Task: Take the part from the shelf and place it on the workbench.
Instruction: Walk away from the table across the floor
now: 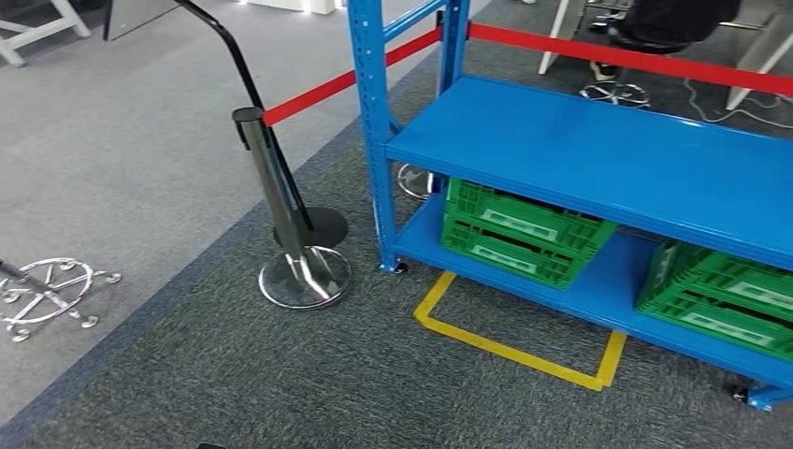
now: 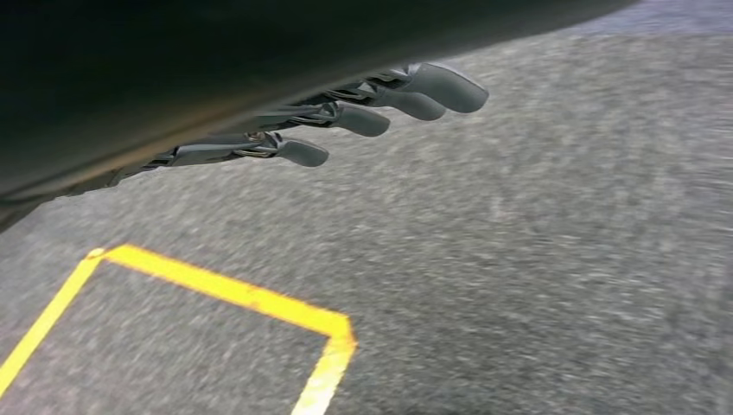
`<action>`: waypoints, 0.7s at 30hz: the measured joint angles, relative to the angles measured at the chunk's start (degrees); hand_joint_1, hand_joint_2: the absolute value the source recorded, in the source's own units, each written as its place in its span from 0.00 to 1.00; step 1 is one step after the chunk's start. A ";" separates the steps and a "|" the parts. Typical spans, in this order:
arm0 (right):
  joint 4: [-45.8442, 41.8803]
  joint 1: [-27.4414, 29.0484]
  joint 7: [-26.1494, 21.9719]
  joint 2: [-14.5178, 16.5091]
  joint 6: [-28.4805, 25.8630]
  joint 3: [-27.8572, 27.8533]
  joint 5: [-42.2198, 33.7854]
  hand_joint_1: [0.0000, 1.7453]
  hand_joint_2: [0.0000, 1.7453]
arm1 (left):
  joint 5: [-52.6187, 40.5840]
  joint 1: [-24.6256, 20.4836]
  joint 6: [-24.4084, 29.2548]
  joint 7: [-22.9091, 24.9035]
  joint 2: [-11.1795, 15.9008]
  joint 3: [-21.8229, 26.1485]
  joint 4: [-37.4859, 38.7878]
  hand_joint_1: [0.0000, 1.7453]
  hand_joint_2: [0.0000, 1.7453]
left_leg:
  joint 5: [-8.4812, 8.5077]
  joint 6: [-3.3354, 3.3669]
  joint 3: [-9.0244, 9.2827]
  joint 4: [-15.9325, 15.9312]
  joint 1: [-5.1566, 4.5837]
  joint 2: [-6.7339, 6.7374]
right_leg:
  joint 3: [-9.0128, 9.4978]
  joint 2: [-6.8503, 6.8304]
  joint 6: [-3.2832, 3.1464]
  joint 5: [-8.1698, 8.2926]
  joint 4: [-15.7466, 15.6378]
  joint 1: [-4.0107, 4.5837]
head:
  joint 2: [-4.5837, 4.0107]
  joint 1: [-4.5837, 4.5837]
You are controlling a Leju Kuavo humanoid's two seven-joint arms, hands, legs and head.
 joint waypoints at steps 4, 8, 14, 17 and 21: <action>0.35 -0.05 -0.19 0.02 -0.02 -0.34 0.16 0.00 0.00 | -0.01 -0.33 0.08 -0.29 -0.07 0.19 0.04 0.00 0.00 | 0.13 0.51 1.07 -3.31 0.11 -0.11 | -1.52 1.49 1.58 0.50 -0.01 -0.27 | 0.00 -0.14; 0.47 -0.34 -0.22 0.00 -0.05 -0.61 0.20 0.00 0.00 | -0.01 -0.15 0.23 -0.39 -0.16 0.40 0.04 0.00 0.00 | 0.48 1.39 1.33 -4.15 -0.03 3.47 | -6.11 -4.79 2.37 -4.90 8.87 -0.04 | 0.00 0.37; 0.69 -0.30 -0.42 0.00 -0.32 -1.04 0.71 0.00 0.00 | 0.16 -0.29 0.26 -1.13 -0.29 1.02 0.04 0.00 0.00 | 0.07 1.07 1.66 -4.01 -0.48 8.17 | -2.66 -7.62 2.25 -2.27 5.23 0.17 | 0.00 0.43; 0.97 -0.66 -0.67 0.02 -0.75 -1.14 0.68 0.00 0.00 | 0.36 -0.41 0.26 -1.45 -0.27 1.30 0.04 0.00 0.00 | -0.19 0.24 2.10 -3.87 -0.85 9.52 | 0.63 -9.28 1.32 -0.96 -0.57 0.61 | 0.00 0.23; 1.48 -0.62 -0.72 0.04 -1.08 -1.34 0.64 0.00 0.00 | 0.52 -0.64 0.25 -1.50 -0.23 1.38 0.04 0.00 0.00 | -2.17 -0.89 1.75 -1.93 -0.49 8.22 | 0.54 -7.17 0.14 -0.33 -0.84 0.29 | 0.00 0.02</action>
